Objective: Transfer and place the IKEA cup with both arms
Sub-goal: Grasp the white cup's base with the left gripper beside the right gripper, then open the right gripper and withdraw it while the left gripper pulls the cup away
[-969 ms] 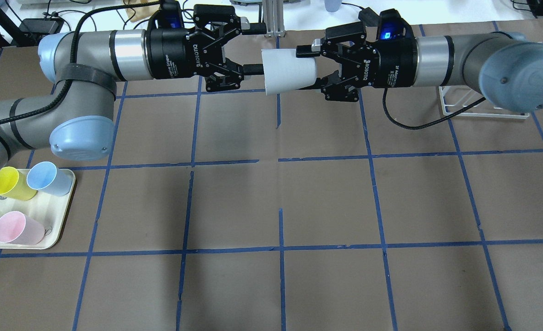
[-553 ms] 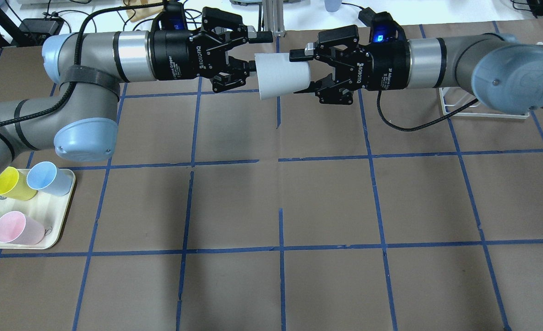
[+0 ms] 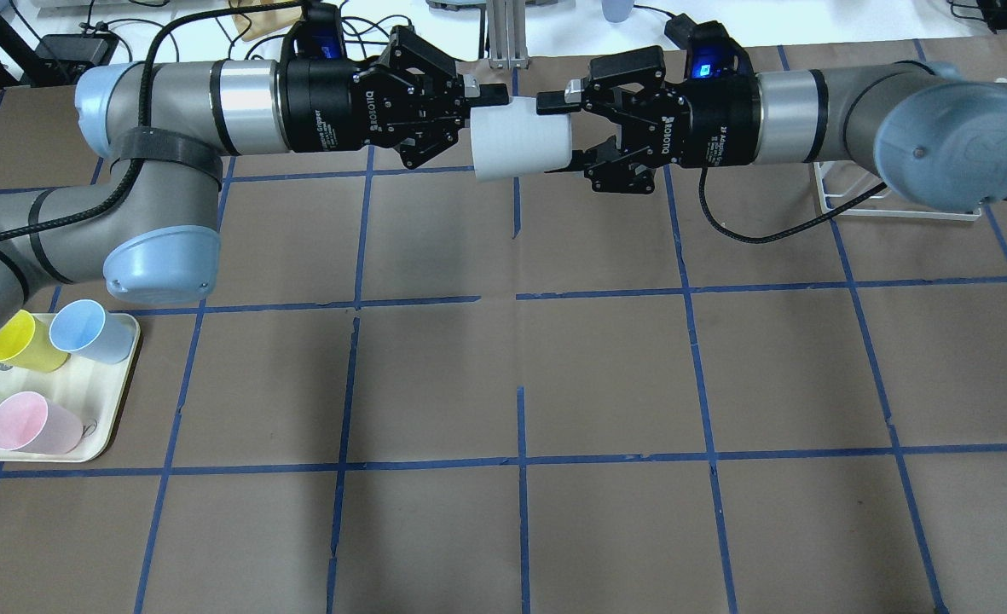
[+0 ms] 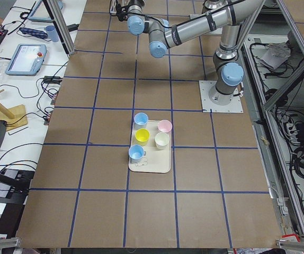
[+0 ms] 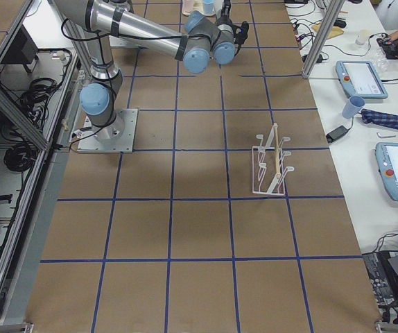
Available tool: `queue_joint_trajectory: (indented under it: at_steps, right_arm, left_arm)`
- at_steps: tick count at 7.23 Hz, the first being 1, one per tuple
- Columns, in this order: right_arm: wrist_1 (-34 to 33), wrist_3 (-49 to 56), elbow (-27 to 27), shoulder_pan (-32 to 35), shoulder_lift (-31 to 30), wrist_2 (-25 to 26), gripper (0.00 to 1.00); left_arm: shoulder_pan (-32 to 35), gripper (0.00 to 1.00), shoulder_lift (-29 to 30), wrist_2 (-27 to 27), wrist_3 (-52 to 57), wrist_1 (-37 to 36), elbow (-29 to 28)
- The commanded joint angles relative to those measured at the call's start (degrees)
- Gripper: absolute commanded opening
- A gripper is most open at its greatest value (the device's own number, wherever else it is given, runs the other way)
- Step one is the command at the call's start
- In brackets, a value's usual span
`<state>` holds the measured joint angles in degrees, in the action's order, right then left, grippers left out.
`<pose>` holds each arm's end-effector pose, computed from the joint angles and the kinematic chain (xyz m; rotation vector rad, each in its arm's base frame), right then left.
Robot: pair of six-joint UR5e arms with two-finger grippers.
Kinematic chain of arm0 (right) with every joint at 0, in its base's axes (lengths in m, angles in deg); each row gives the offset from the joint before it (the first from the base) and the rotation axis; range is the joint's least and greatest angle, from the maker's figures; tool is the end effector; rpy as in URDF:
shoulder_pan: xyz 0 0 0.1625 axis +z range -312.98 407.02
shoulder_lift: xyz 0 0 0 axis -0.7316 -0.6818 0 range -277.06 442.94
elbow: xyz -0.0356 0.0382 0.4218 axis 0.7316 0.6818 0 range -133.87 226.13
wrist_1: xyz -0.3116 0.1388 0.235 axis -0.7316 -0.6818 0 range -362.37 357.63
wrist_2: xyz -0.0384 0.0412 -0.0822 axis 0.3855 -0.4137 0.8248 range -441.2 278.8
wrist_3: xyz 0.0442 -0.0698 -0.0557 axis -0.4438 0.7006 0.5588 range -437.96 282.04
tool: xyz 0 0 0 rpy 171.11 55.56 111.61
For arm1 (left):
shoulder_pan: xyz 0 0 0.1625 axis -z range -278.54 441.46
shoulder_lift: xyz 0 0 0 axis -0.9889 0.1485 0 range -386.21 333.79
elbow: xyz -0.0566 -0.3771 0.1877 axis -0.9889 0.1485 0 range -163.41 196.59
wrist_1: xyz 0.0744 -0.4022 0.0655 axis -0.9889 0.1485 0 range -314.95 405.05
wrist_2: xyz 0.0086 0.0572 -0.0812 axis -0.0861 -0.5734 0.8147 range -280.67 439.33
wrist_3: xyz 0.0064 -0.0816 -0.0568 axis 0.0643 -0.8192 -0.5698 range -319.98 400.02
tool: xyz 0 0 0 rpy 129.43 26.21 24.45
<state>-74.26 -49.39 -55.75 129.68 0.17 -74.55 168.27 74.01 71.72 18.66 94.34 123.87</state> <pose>0.1670 -0.5220 0.3863 0.1760 1.6543 0.0732 -0.2026 -0.5355 0.4097 0.1920 -1.6892 -0.0403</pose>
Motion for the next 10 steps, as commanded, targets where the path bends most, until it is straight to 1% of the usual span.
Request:
queue_joint_trajectory:
  at_steps: [1, 3, 4, 5, 6, 7, 8, 9, 10]
  right_arm:
    - [-0.1, -1.1, 0.0, 0.0, 0.2, 0.0, 1.00]
    - [0.3, -1.8, 0.1, -0.3, 0.2, 0.1, 1.00]
    - [0.2, -4.6, 0.5, -0.5, 0.0, 0.3, 1.00]
    - [-0.2, -5.7, 0.7, -1.4, 0.1, 0.9, 1.00]
    - [-0.5, -5.8, 0.8, -3.8, -0.3, 2.6, 1.00]
    - [-0.2, -6.0, 1.4, -6.4, -0.6, 10.0, 1.00]
    - [0.2, -10.5, 3.6, -7.9, -1.4, 12.0, 1.00]
    - [0.3, -16.0, 6.6, -8.2, -1.4, 15.3, 1.00]
    - [0.2, -18.3, 8.6, -8.2, -1.5, 20.7, 1.00]
  left_arm:
    - [-0.2, 0.14, -0.1, -0.1, -0.2, -0.2, 0.0]
    - [-0.2, 0.14, -0.1, -0.1, -0.5, -0.2, -0.1]
    - [-0.3, 0.10, -0.1, -0.2, -0.4, -0.2, -0.3]
    - [-0.3, 0.01, -0.3, -0.4, -0.5, -0.2, -0.7]
    - [-0.3, 0.00, -0.9, -3.5, -0.6, -0.3, -0.8]
    - [-0.5, 0.00, -1.6, -8.2, -1.4, -1.2, -1.3]
    - [-0.9, 0.00, -2.2, -11.9, -3.1, -2.1, -1.7]
    - [-1.3, 0.01, -3.2, -12.8, -3.1, -2.1, -1.7]
    - [-1.2, 0.01, -3.9, -16.3, -3.1, -2.1, -2.4]
